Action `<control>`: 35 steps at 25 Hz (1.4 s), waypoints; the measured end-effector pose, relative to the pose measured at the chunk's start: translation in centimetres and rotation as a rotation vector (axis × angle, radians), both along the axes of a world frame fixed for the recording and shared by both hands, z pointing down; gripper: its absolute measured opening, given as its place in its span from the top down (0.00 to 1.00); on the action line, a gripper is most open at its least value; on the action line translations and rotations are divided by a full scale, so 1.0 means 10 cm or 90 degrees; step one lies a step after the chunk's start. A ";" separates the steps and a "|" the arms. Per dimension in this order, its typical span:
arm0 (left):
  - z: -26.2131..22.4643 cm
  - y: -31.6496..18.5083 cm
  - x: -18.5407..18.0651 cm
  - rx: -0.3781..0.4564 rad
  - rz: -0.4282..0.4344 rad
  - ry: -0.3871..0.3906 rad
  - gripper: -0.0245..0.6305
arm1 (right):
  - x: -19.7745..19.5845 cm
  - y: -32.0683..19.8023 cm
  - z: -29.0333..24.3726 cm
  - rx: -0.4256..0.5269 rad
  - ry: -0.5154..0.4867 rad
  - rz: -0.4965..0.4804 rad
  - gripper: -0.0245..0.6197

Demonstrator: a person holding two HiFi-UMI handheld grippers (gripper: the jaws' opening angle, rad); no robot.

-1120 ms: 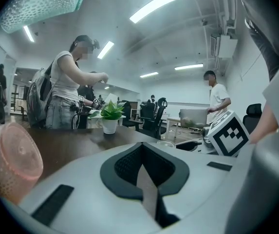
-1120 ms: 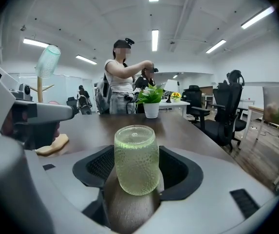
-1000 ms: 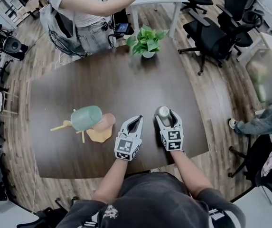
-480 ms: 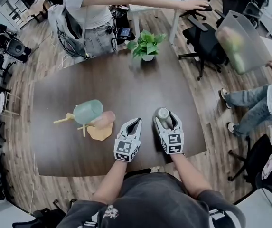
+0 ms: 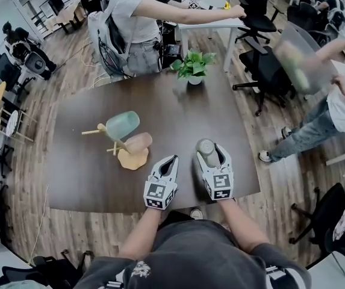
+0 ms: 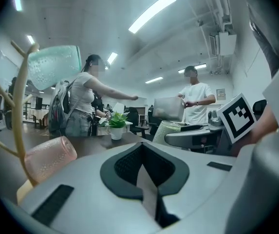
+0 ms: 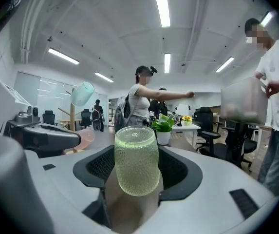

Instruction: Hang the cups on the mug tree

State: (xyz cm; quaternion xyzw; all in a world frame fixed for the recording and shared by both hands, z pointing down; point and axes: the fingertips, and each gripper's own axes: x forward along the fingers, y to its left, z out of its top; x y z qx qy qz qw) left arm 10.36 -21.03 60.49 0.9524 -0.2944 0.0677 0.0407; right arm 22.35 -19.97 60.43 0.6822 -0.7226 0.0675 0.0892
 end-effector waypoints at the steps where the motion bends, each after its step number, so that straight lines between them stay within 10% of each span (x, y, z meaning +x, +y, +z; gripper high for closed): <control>1: -0.04 0.05 -0.06 0.004 -0.010 0.000 0.96 | -0.05 0.05 -0.06 0.008 -0.001 -0.007 0.50; 16: -0.58 0.29 -0.98 0.060 -0.132 0.005 0.96 | -0.79 0.33 -0.92 0.120 -0.038 -0.094 0.50; 35: -0.68 -0.03 -2.39 0.068 -0.149 0.029 0.96 | -2.53 0.04 -1.39 0.188 -0.003 -0.183 0.50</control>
